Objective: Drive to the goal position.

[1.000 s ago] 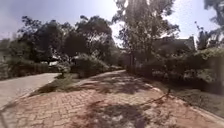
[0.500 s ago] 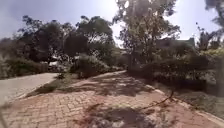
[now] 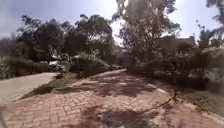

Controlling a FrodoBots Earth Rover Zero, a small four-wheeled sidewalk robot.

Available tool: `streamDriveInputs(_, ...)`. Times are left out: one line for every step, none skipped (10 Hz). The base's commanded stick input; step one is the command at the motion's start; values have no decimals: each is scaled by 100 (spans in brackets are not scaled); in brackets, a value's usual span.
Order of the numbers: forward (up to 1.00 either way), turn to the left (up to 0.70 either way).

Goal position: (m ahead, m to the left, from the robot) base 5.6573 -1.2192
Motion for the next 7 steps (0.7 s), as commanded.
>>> streamDriveInputs(30,0)
streamDriveInputs(30,0)
streamDriveInputs(30,0)
streamDriveInputs(30,0)
streamDriveInputs(30,0)
streamDriveInputs(30,0)
streamDriveInputs(30,0)
